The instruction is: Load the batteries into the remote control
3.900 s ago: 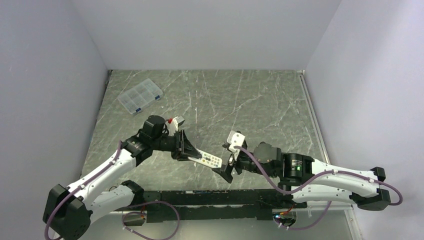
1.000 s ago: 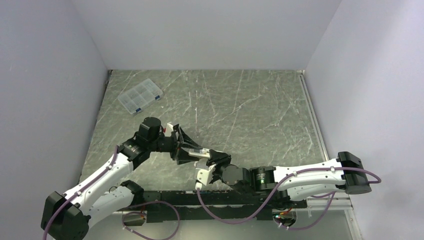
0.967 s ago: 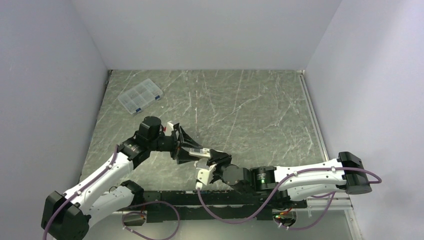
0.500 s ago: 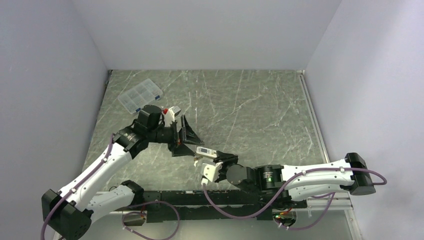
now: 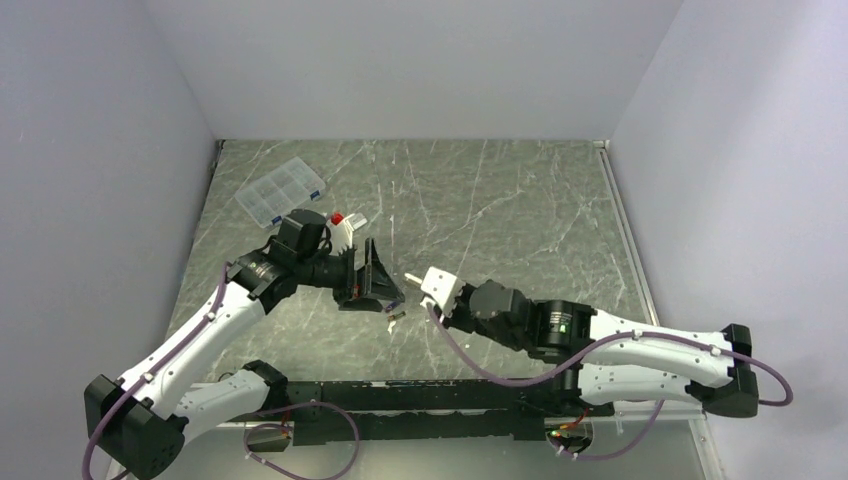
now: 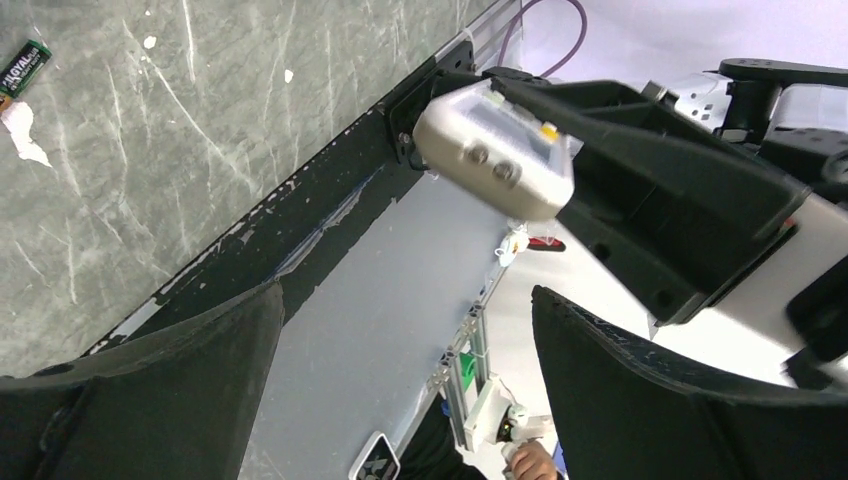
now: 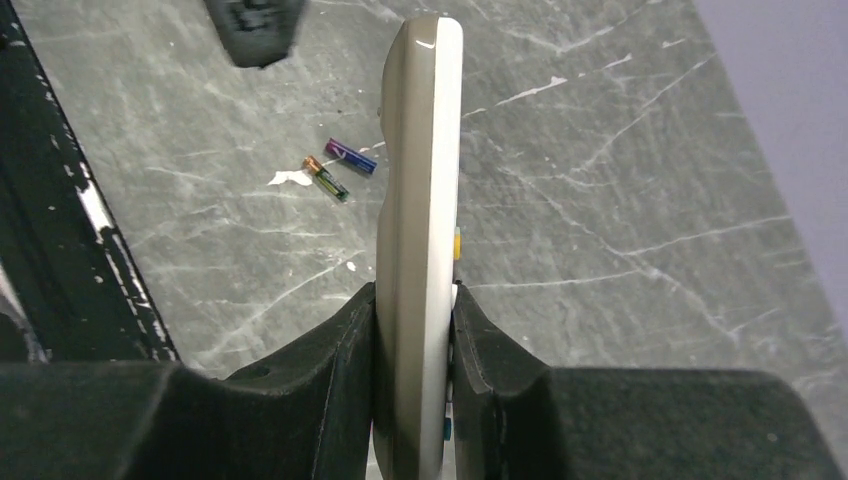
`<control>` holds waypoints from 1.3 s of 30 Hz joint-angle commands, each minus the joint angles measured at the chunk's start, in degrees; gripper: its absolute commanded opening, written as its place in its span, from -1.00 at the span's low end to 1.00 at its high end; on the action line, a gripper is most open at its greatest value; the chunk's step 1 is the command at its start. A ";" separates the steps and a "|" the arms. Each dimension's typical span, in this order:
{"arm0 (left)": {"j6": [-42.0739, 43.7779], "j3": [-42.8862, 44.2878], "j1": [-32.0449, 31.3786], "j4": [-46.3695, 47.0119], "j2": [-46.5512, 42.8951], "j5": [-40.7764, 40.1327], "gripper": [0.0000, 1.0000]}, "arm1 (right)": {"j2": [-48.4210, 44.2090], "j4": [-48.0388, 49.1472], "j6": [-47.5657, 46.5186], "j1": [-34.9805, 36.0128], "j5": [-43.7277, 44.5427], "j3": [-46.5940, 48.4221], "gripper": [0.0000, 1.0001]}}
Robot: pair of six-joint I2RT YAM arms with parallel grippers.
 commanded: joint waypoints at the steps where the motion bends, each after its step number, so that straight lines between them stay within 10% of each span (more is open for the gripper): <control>1: 5.27 1.20 0.11 0.32 -0.68 0.11 0.99 | -1.26 -2.50 6.28 -5.26 -12.52 3.83 -1.00; 24: 15.91 -0.36 0.11 1.62 -8.19 0.38 0.99 | 6.74 -5.79 16.89 -25.19 -62.46 11.56 -1.00; 39: 14.36 -2.43 0.11 7.27 -9.02 8.47 0.84 | 14.86 9.29 31.47 -32.82 -85.57 10.21 -1.00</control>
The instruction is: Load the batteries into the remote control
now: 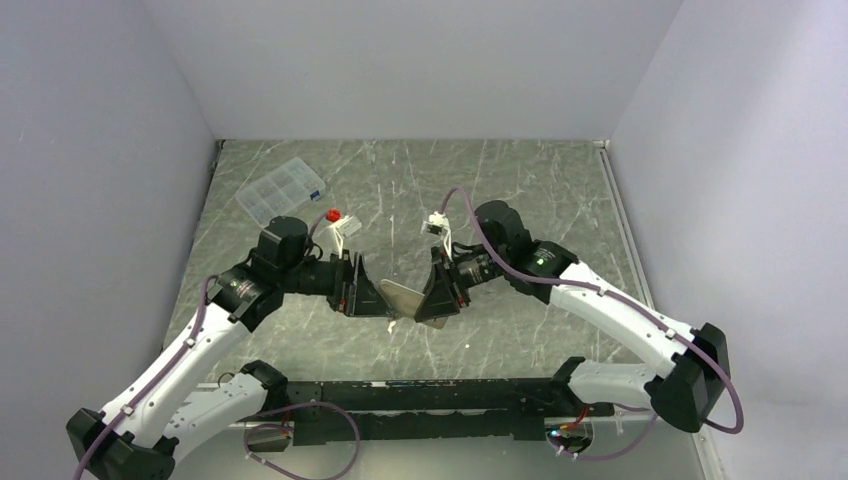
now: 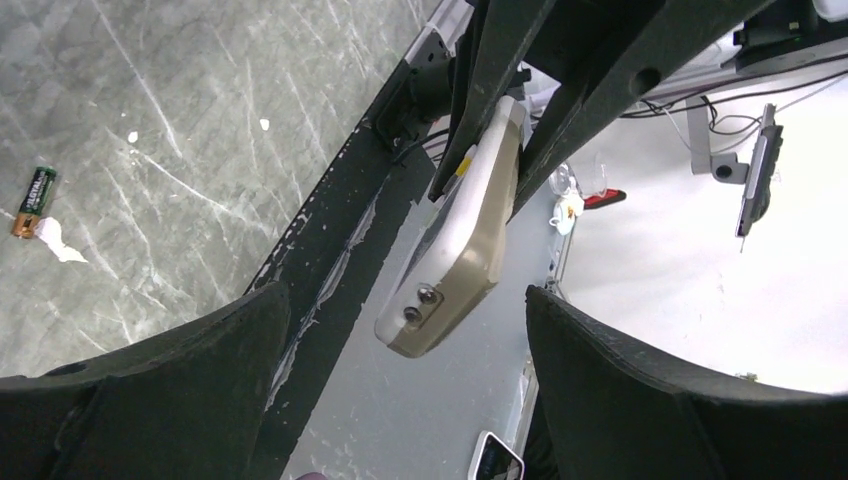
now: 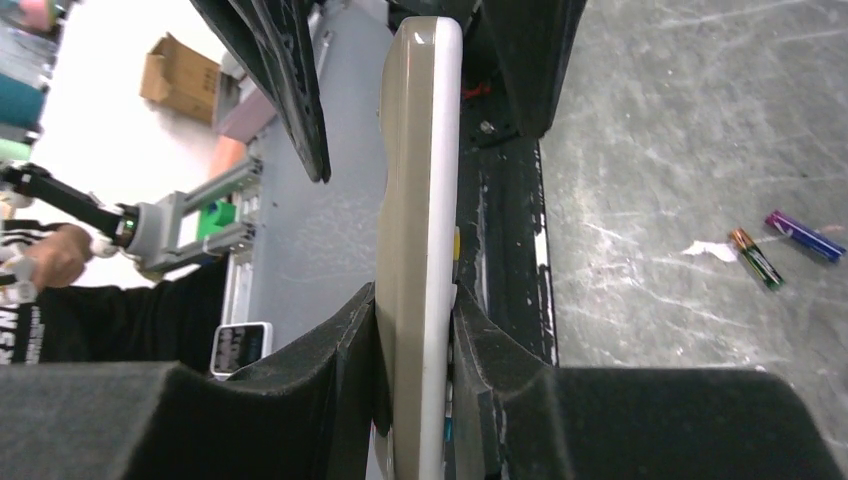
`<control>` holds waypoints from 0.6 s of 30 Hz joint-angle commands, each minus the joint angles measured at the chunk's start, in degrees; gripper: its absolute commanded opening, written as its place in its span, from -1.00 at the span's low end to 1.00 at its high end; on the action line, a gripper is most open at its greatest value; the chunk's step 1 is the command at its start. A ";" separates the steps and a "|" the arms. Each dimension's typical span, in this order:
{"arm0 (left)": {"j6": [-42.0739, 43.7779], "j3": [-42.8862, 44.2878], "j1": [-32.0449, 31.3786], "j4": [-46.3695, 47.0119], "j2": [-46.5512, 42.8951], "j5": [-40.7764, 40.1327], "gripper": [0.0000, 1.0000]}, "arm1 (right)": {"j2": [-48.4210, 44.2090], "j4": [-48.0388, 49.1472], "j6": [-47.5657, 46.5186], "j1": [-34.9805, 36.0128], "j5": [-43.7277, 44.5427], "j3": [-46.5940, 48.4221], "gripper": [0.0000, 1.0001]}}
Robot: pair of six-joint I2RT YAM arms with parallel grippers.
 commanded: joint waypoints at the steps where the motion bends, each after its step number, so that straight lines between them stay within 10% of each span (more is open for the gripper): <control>1: -0.27 -1.15 0.09 4.73 -1.12 5.19 0.80 | 1.61 8.95 5.68 -1.25 -8.38 1.06 -1.00; 18: -3.25 -2.17 0.07 9.84 -1.32 8.85 0.10 | 5.96 13.12 8.88 -1.64 -11.77 0.31 -1.00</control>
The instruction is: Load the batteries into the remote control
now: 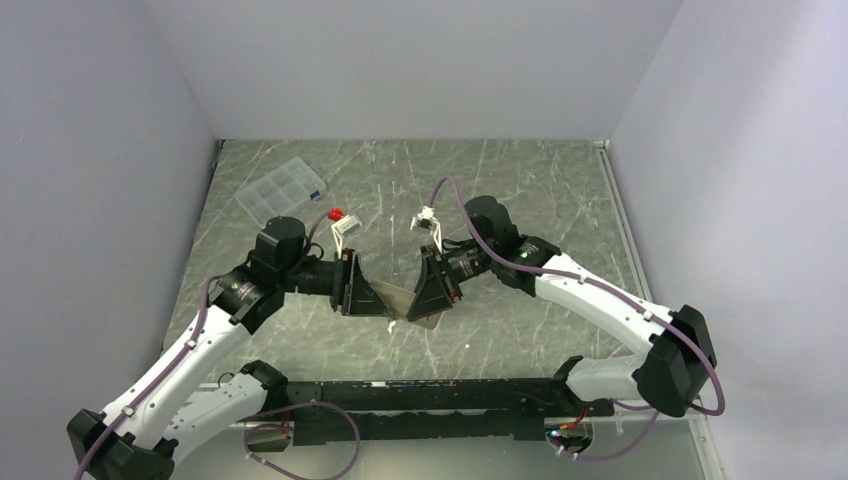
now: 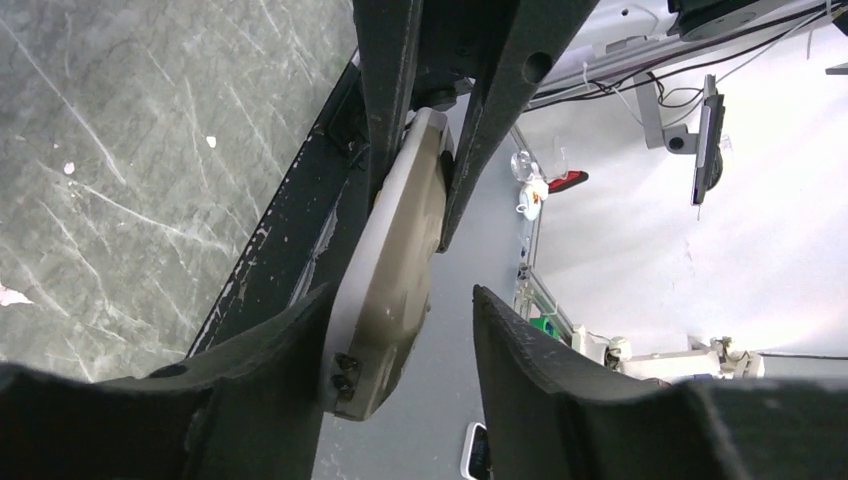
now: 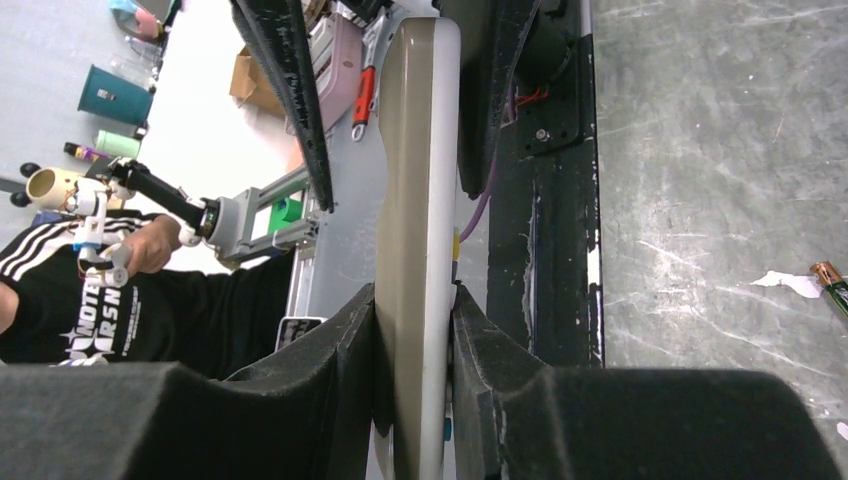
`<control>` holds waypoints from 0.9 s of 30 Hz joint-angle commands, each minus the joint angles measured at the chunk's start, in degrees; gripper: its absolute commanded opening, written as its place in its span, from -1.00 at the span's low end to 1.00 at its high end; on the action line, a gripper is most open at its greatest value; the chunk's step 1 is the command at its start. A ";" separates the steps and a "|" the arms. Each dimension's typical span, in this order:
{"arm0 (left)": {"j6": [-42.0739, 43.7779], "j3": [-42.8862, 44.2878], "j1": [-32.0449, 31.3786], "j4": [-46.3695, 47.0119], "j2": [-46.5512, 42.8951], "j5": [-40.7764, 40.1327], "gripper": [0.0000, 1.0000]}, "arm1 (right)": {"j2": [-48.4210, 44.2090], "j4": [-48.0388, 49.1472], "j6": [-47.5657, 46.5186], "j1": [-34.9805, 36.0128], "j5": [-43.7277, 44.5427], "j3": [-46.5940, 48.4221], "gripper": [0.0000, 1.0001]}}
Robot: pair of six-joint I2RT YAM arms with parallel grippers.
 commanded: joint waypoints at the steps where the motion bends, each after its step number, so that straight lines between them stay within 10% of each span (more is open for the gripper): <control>1: -0.40 -0.23 0.07 3.00 -0.52 2.62 0.03 | -0.11 3.94 0.62 -0.42 -2.43 0.25 -1.00; 10: -1.09 -0.40 0.07 3.97 -0.37 2.60 -0.36 | 0.50 5.13 1.72 -0.77 -4.16 -0.50 -1.00; 19: -1.51 -0.09 0.07 4.61 -0.85 1.69 0.37 | 0.98 7.43 3.41 -0.77 -5.84 -1.25 -1.00; 27: -2.34 -0.72 0.07 6.18 -0.93 2.80 0.06 | 1.20 8.03 3.96 -0.80 -5.73 -1.46 -1.00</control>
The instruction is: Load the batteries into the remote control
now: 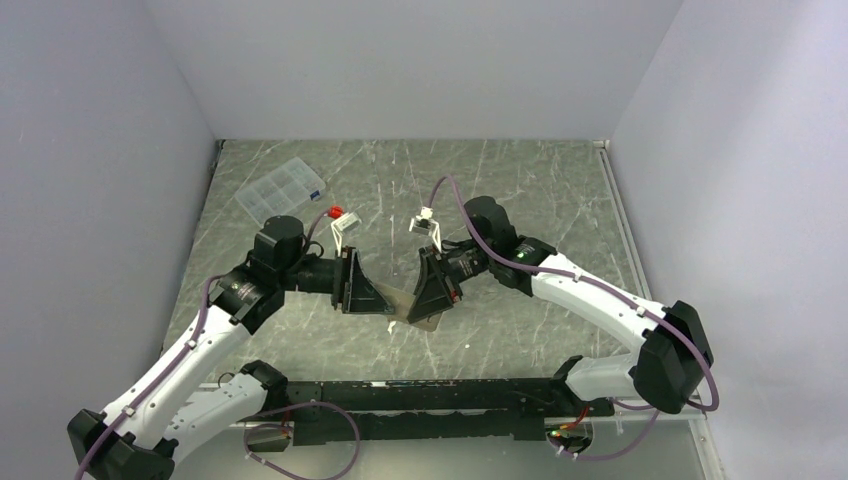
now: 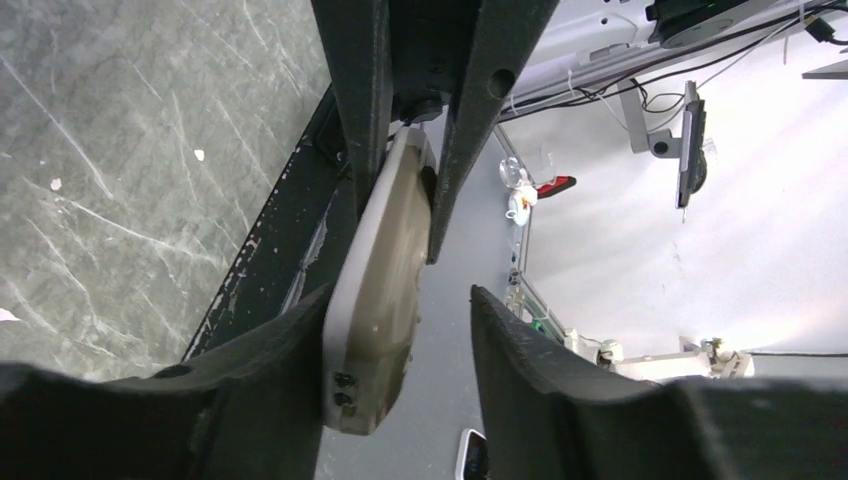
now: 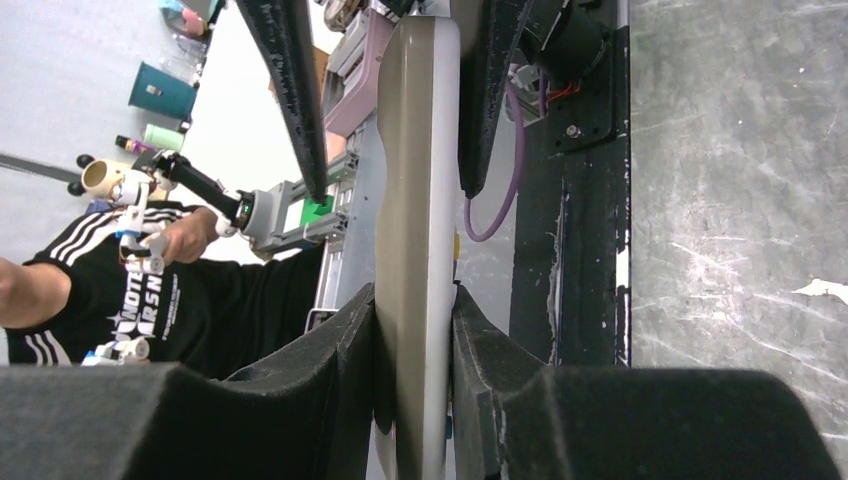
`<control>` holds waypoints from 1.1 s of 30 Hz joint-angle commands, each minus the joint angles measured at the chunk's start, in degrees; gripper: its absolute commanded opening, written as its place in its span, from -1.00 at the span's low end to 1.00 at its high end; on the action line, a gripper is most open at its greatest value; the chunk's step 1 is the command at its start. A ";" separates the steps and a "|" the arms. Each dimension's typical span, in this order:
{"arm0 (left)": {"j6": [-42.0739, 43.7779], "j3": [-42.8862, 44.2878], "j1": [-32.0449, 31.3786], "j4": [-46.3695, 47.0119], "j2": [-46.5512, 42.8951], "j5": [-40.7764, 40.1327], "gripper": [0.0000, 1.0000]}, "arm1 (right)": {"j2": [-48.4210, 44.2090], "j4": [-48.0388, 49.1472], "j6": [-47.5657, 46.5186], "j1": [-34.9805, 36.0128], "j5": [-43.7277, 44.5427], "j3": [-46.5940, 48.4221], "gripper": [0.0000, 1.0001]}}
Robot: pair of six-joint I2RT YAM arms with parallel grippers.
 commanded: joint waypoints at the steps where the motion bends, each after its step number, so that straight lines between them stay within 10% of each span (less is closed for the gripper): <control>1: -0.31 -0.49 0.02 3.45 -0.98 1.96 -0.01 | -0.11 4.10 0.65 -0.26 -1.49 -0.03 -1.00; 9: -0.69 -0.64 0.07 4.29 -1.10 2.56 -1.00 | -0.10 3.72 0.52 -0.29 -1.19 0.08 -0.99; 18: -2.11 -2.00 0.03 5.97 -1.44 0.64 -1.00 | -3.37 -2.98 -4.42 -0.51 5.05 0.91 -0.19; 33: -5.08 -5.15 0.16 6.65 -3.16 -6.06 -1.00 | -12.15 -10.37 -4.88 -1.57 23.38 -2.28 0.22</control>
